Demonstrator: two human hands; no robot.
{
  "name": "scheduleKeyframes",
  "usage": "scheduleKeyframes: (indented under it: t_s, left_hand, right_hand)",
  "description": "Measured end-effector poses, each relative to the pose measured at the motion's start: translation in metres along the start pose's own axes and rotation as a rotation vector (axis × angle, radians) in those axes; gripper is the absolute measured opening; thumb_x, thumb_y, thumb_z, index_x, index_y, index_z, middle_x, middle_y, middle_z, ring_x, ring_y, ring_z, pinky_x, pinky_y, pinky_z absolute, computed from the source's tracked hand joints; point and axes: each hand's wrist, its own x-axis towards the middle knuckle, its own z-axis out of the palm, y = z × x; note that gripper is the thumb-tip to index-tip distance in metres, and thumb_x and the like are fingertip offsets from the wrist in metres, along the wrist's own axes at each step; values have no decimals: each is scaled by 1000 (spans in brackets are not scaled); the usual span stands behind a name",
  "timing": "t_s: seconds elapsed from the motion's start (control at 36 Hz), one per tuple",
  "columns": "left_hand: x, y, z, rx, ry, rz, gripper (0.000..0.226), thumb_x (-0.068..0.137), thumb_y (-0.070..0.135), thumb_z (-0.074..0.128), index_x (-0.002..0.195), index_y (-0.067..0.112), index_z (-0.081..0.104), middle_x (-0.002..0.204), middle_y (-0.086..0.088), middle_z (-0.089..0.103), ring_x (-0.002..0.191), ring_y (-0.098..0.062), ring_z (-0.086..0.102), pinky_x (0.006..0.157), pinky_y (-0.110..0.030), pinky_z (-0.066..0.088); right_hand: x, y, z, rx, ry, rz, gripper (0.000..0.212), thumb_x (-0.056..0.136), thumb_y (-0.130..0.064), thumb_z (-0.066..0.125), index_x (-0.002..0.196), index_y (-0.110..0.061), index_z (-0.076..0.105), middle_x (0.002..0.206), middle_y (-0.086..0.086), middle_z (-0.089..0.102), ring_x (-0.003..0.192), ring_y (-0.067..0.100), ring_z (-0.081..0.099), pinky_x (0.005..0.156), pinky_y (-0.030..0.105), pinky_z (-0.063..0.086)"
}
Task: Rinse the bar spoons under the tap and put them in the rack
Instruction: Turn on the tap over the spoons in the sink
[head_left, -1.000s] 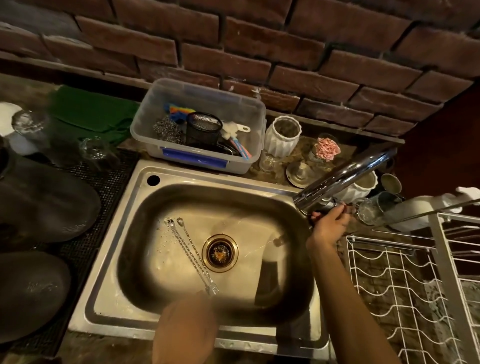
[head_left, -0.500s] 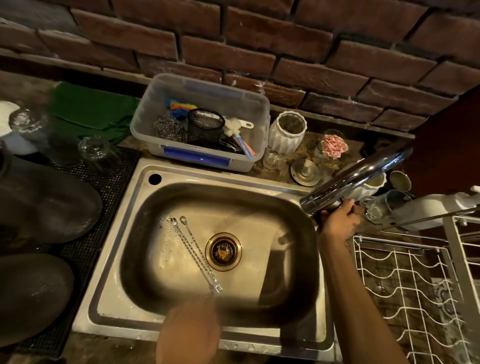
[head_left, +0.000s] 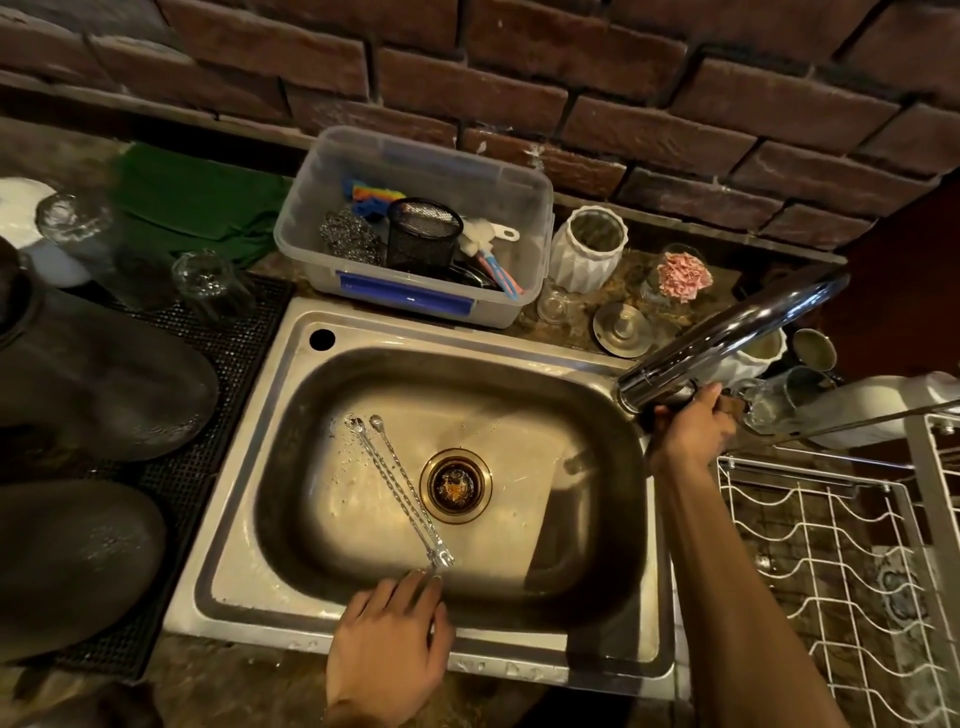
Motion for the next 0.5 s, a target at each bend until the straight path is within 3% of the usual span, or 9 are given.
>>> scheduleKeyframes:
  t_s: [0.06,0.14,0.19,0.28,0.36,0.5]
  left_hand:
    - [0,0,1,0,-6,3,36,84,43,53,107,29,75,103,8,75,87,-16,67,73,-35,48]
    - [0,0,-1,2,-20,3,36,84,43,53,108,28,75,102,8,75,87,-16,67,71,-36,49]
    - [0,1,-4,5,-36,-1,37,85,44,52,109,28,75,102,8,75,87,-16,67,71,-36,51]
    - [0,2,-7,6,-43,-2,37,84,44,52,110,28,75,101,8,75,86,-16,68,71,-35,52]
    - [0,3,-9,8,-38,4,39,83,42,53,112,27,74,102,8,75,86,-17,68,70,-35,51]
    - [-1,3,-10,19,-32,14,38,83,43,53,111,27,75,102,7,75,86,-18,68,70,-36,52]
  right_hand:
    - [2,1,0,-45,11,14,63,95,-58,43,129,-5,51,129,14,57,116,29,57,92,31,48]
    - [4,1,1,-62,7,28,67,95,-61,40,133,-5,47,137,18,53,125,33,53,106,38,45]
    - [4,2,1,-67,-4,34,68,95,-61,39,133,-6,47,136,17,53,123,31,54,105,41,46]
    - [3,2,3,-56,10,17,65,97,-58,40,132,-4,49,130,17,58,111,27,59,91,33,48]
    - [5,2,3,-111,32,5,70,96,-60,37,135,-3,47,137,20,54,128,34,51,105,38,40]
    - [8,4,2,-57,-2,29,71,93,-64,39,134,-6,46,137,18,53,125,32,53,106,43,46]
